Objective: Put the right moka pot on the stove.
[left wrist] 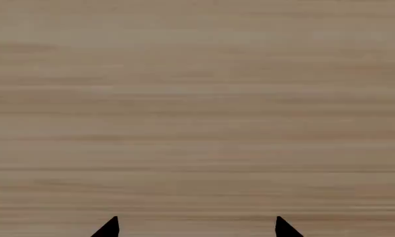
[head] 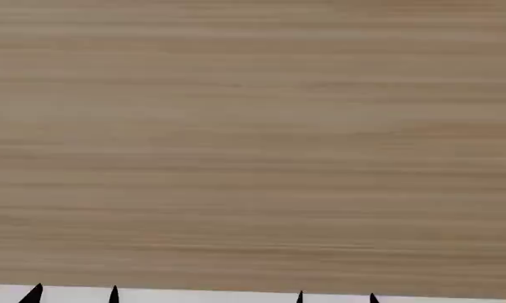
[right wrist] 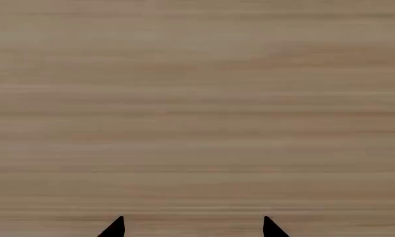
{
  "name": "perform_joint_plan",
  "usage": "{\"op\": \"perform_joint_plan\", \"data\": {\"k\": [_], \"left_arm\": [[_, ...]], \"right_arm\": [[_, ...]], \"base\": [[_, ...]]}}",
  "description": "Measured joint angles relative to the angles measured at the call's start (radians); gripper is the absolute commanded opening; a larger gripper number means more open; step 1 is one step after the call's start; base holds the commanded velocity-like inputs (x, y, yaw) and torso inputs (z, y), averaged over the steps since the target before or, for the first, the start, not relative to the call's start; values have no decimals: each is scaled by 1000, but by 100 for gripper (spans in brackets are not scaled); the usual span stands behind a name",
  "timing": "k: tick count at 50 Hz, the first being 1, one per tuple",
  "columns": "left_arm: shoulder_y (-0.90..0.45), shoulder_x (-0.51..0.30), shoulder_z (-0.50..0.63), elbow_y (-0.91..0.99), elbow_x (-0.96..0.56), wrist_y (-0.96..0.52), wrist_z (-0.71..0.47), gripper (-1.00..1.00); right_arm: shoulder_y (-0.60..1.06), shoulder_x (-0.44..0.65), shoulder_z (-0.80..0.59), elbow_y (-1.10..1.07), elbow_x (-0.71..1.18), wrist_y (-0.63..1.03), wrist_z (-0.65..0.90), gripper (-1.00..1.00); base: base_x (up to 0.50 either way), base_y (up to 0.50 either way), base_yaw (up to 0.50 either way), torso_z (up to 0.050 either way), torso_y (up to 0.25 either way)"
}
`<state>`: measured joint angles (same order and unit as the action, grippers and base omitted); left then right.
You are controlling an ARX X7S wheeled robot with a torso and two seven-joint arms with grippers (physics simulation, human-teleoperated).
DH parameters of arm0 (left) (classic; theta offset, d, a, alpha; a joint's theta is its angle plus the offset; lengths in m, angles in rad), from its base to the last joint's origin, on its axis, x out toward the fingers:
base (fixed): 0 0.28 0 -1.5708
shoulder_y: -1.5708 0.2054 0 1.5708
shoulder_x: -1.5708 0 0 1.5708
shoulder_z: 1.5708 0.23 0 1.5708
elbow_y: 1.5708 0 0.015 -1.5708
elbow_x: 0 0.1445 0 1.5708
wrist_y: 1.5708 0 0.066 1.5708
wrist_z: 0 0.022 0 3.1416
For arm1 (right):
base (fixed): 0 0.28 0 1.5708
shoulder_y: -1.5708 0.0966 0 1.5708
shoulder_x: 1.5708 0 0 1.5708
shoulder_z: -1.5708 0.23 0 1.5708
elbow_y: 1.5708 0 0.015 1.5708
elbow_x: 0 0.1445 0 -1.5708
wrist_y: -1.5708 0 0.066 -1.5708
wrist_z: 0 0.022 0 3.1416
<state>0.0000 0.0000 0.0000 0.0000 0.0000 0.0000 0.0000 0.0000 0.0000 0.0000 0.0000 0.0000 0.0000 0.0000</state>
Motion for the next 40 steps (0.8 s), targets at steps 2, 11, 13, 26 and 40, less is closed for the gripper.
{"op": "perform_joint_plan", "data": {"k": [2,11,13,26,40], "left_arm": [[10,-1,14,-13,13,13,-14,100],[-1,-17,25,-13,-6,4,-33,100],[-3,-21,29,-13,-11,3,-39,100],[-5,-47,54,-16,-43,26,-70,100],[-2,-70,77,-12,-78,47,-83,100]], "right_arm": [[-13,5,-14,-13,5,-13,-5,100],[-1,18,-26,5,19,-3,23,100],[1,22,-29,9,24,-2,30,100],[7,47,-53,13,47,7,74,100],[10,69,-79,13,57,17,109,100]], "base": [[0,0,0,0,0],[0,0,0,0,0],[0,0,0,0,0],[0,0,0,0,0],[0,0,0,42,1]]}}
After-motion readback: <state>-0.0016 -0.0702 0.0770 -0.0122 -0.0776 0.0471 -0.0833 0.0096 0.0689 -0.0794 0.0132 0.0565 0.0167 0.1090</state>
